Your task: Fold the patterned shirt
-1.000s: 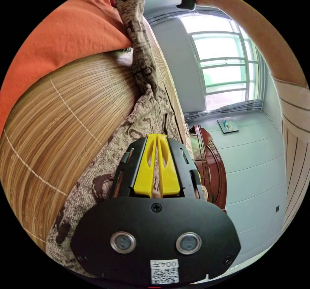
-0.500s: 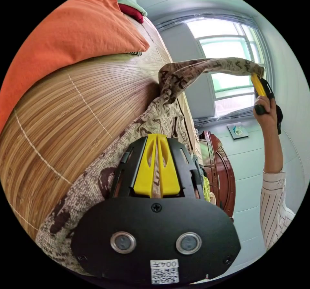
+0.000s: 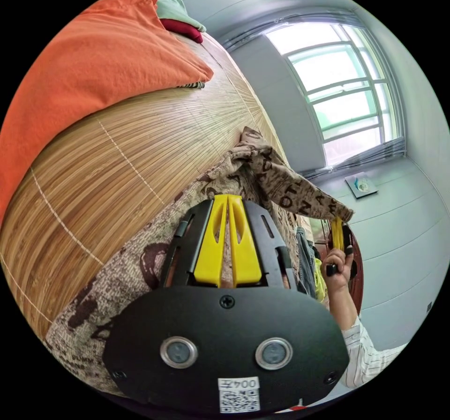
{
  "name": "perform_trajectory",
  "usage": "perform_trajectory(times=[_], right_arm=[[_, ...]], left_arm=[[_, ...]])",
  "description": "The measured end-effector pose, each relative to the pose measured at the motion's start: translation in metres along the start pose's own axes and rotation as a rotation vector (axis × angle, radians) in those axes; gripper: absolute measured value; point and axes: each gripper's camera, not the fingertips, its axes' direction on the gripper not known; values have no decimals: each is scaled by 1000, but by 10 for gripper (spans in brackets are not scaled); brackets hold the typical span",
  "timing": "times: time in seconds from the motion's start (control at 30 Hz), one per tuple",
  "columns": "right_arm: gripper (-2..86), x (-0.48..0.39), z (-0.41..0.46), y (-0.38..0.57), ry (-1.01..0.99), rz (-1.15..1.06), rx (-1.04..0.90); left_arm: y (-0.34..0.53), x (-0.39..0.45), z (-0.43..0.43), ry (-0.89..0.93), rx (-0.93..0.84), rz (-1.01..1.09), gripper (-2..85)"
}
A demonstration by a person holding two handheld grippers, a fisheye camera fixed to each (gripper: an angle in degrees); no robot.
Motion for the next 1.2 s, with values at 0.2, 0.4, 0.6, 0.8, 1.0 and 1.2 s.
perform_trajectory(times=[0.2, 0.4, 0.6, 0.8, 1.0, 1.2], right_arm=[[79, 62, -33, 22, 104, 162, -15], [102, 17, -34, 3, 534, -115, -30], [94, -54, 109, -30, 503, -670, -593], [81, -68, 275, -49, 466, -754, -890], [90, -87, 378, -4, 588, -1053, -1145], [30, -97, 402, 15, 607, -1108, -1198]], left_arm=[[7, 3, 4, -9, 3, 14, 2], [11, 1, 8, 2, -2, 3, 2], [14, 2, 10, -4, -3, 7, 3], [16, 1, 11, 0, -7, 1, 2], [15, -1, 12, 2, -15, 1, 1], [14, -4, 12, 14, -18, -7, 1]])
